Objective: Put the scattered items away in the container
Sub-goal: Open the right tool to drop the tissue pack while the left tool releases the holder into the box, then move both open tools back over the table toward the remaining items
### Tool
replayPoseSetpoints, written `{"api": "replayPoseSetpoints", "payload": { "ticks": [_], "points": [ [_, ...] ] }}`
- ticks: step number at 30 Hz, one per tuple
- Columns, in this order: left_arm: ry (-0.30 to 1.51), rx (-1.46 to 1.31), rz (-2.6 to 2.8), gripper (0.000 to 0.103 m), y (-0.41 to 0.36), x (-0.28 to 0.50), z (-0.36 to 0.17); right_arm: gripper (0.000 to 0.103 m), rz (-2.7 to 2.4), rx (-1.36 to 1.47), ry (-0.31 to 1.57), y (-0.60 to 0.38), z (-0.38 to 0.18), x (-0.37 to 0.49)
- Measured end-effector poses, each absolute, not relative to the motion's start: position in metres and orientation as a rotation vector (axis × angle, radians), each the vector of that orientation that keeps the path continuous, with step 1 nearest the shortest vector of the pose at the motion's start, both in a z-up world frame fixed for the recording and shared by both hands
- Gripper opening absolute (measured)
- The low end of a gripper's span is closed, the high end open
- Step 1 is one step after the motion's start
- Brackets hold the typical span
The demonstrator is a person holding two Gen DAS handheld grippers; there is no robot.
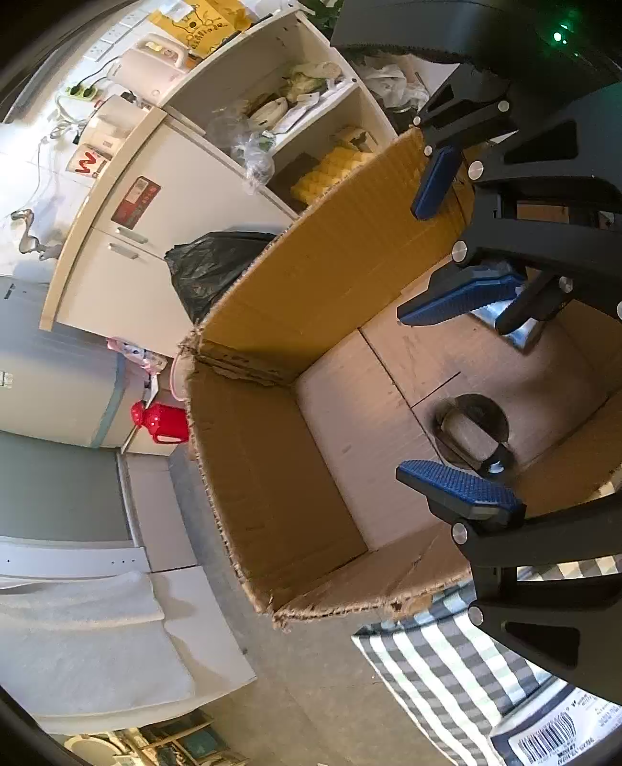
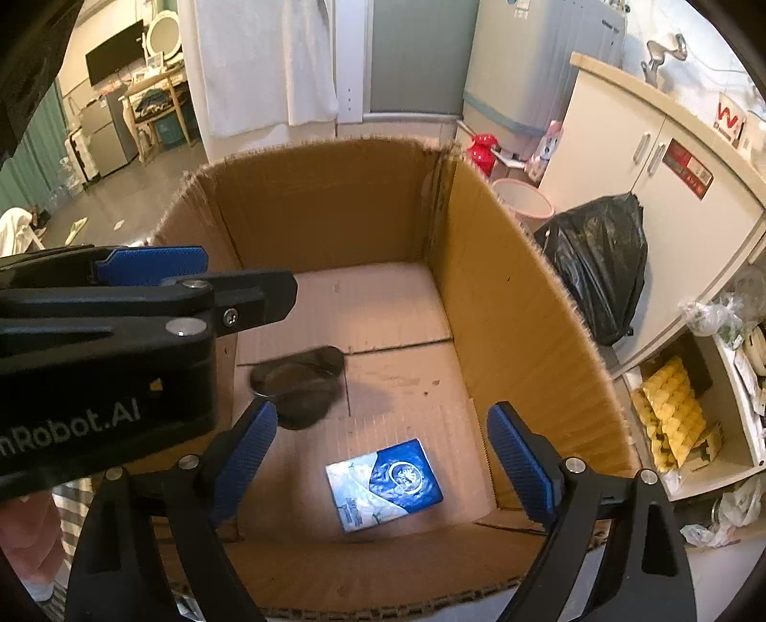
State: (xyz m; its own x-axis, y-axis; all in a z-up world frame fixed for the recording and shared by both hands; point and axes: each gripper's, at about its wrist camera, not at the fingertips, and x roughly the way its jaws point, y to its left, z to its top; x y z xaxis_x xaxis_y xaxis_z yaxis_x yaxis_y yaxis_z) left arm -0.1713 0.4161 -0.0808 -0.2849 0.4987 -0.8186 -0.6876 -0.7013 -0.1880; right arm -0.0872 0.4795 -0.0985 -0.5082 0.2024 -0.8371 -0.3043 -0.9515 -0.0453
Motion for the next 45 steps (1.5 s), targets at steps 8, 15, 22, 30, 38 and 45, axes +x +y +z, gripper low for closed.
{"api": "replayPoseSetpoints", "payload": {
  "ticks": [8, 15, 22, 30, 38, 45],
  "points": [
    [0.245, -1.136, 2.087, 0.061, 0.405, -0.166, -0.055, 0.090, 2.523, -1.246, 0.156, 0.478, -0.070, -0.082],
    [0.220, -1.043, 2.169, 0.061, 0.386, -0.160, -0.021, 0.090, 2.545, -1.077, 0.169, 0.472, -0.035, -0.071],
    [0.185, -0.923, 2.277, 0.069, 0.354, -0.144, 0.017, 0.093, 2.587, -0.901, 0.212, 0.467, 0.001, -0.059],
    [0.131, -0.820, 2.393, 0.090, 0.309, -0.128, 0.054, 0.098, 2.621, -0.684, 0.157, 0.447, 0.042, -0.041],
    [0.104, -0.723, 2.501, 0.103, 0.260, -0.112, 0.078, 0.103, 2.717, -0.581, 0.096, 0.407, 0.069, -0.031],
    [0.080, -0.711, 2.568, 0.103, 0.217, -0.102, 0.084, 0.103, 2.800, -0.636, 0.141, 0.379, 0.066, -0.040]
  ]
}}
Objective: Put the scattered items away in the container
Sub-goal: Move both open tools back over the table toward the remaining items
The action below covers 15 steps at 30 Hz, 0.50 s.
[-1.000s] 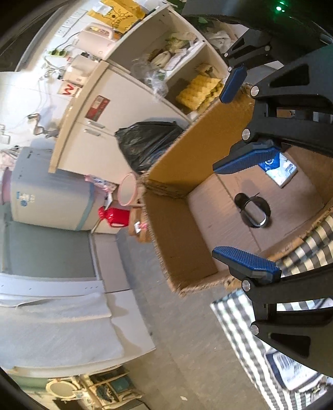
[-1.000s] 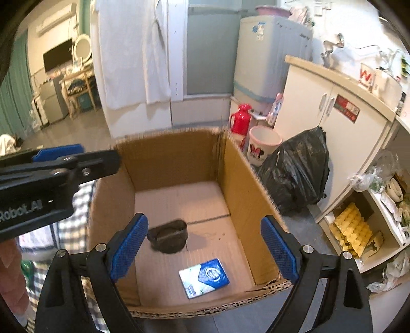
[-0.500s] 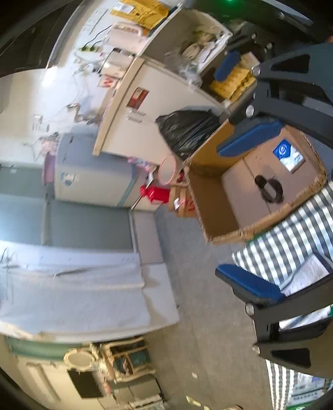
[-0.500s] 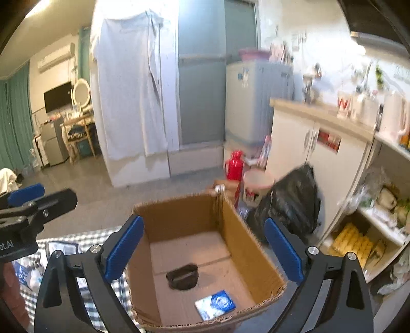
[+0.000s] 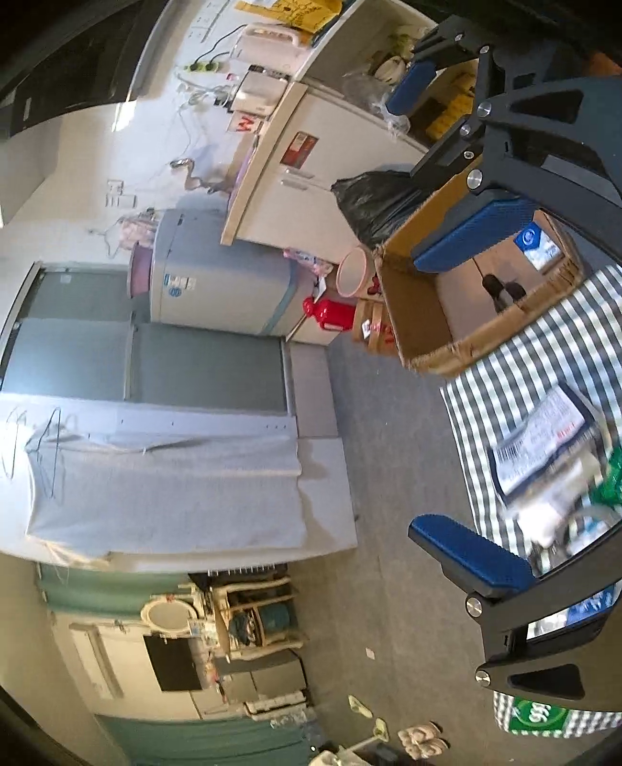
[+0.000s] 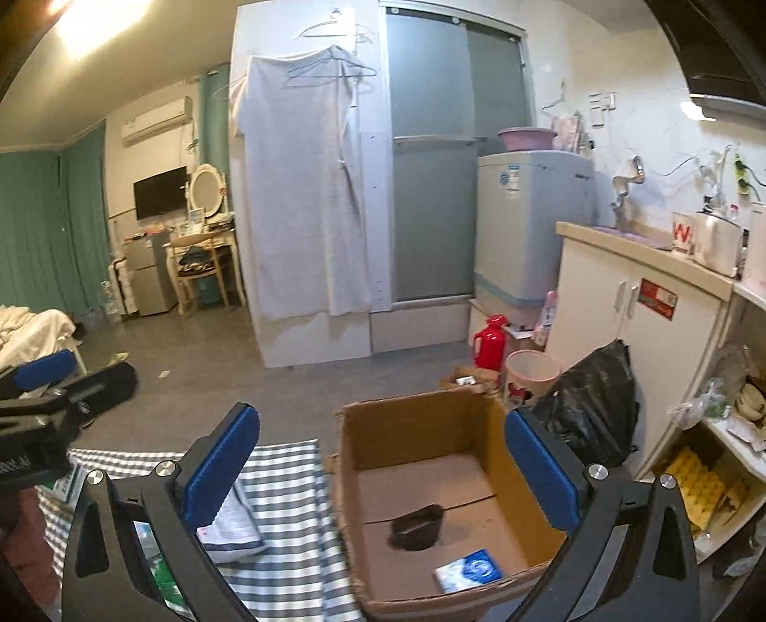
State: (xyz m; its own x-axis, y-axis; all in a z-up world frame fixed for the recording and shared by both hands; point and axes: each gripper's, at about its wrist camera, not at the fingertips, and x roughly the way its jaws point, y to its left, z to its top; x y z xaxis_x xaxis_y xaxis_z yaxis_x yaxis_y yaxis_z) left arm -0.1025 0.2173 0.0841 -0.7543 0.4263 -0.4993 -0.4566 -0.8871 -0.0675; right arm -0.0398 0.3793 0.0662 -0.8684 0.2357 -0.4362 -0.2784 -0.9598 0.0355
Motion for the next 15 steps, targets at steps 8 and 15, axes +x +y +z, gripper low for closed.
{"api": "replayPoseSetpoints", "payload": {
  "ticks": [8, 15],
  "points": [
    [0.024, -0.716, 2.689, 0.103, 0.155, -0.097, 0.085, 0.103, 2.848, -0.700, 0.152, 0.349, 0.055, -0.053],
    [-0.051, -0.780, 2.754, 0.103, 0.104, -0.101, 0.077, 0.103, 2.895, -0.745, 0.075, 0.314, 0.050, -0.062]
  ]
}}
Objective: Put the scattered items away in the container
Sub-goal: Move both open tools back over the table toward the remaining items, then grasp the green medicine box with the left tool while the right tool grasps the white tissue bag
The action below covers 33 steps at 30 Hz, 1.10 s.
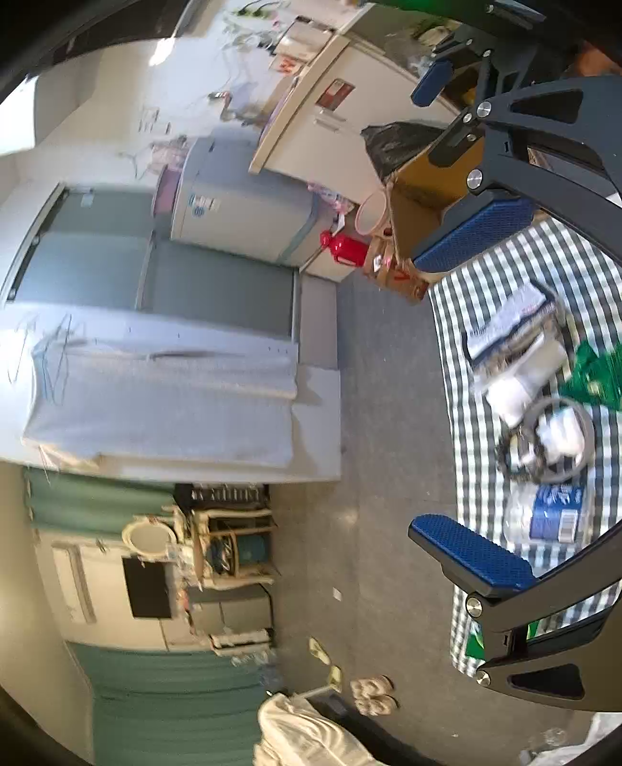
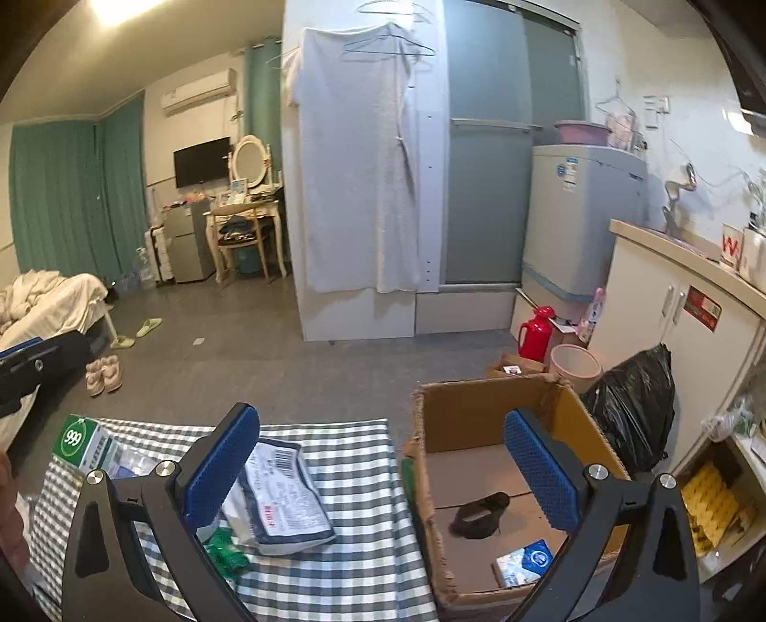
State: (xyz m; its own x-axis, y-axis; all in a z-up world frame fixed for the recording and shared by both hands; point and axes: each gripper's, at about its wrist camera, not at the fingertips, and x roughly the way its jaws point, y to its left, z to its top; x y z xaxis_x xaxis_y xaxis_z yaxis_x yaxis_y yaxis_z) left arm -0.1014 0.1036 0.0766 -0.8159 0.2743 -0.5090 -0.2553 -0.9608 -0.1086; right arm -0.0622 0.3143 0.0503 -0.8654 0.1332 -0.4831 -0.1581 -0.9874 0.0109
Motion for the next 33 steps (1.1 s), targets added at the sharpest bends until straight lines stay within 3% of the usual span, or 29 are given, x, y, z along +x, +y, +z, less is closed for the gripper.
{"api": "replayPoseSetpoints", "payload": {
  "ticks": [16, 33],
  "points": [
    [-0.114, -0.775, 2.940, 0.103, 0.001, -0.077, 0.071, 0.103, 3.018, -0.799, 0.030, 0.242, 0.054, -0.071],
    [-0.112, -0.792, 3.058, 0.103, -0.057, -0.059, 0.070, 0.103, 3.095, -0.838, -0.048, 0.195, 0.055, -0.074]
  ]
}}
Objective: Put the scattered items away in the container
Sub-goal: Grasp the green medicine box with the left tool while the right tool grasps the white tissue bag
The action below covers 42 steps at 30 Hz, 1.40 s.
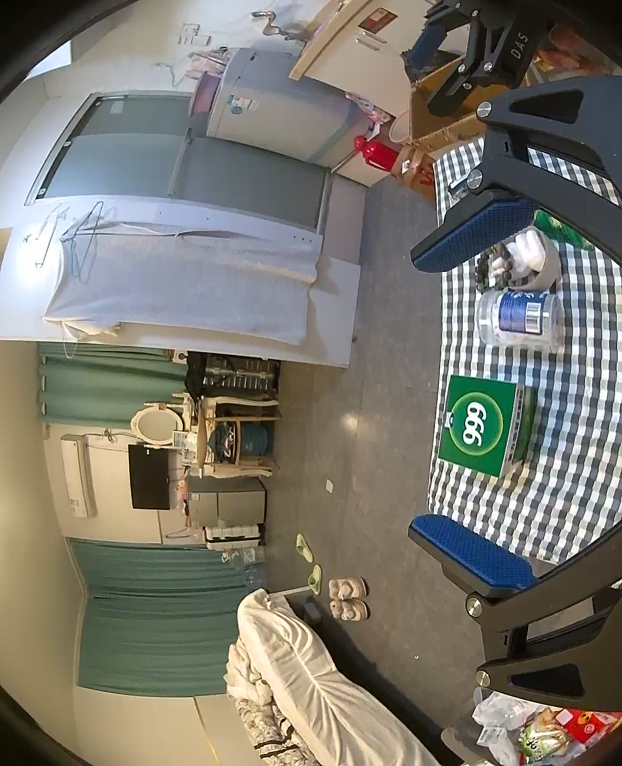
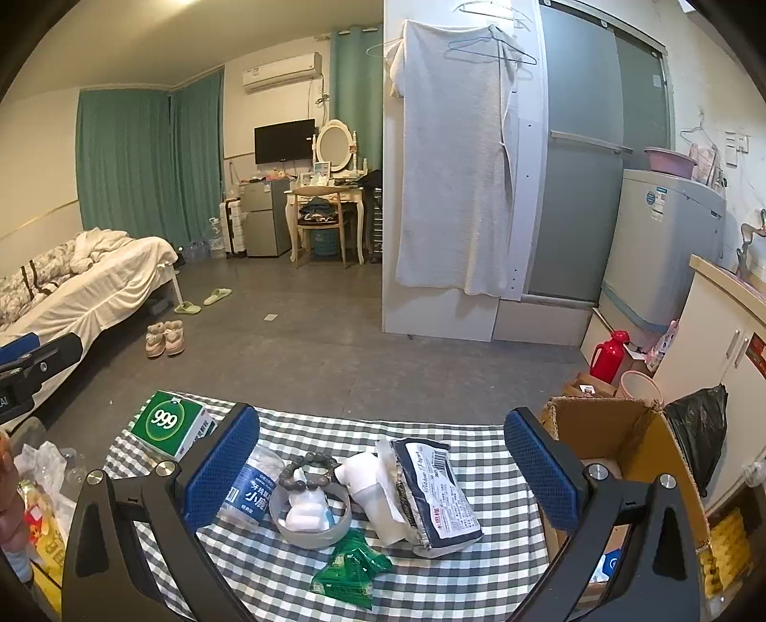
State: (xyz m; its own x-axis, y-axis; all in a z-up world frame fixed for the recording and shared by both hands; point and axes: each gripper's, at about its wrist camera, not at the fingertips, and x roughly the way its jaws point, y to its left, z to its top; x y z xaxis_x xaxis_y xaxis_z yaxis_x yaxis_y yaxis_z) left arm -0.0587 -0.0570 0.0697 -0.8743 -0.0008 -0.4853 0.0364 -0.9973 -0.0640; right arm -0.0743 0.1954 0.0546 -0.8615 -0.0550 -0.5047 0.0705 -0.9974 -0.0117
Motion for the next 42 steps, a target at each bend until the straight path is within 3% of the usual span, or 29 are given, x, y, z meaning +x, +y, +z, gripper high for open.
{"api": "replayPoseSetpoints", "payload": {
  "ticks": [16, 42],
  "points": [
    [0.062, 0.911, -2.966, 0.103, -0.068, -0.087, 0.048, 0.103, -2.935, 0.951, 0.083, 0.193, 0.032, -0.103],
    [0.001, 1.262, -2.869, 0.103, -0.080, -0.163, -0.057, 0.103, -2.851, 1.342, 0.007, 0.232, -0.060, -0.158]
  ]
}}
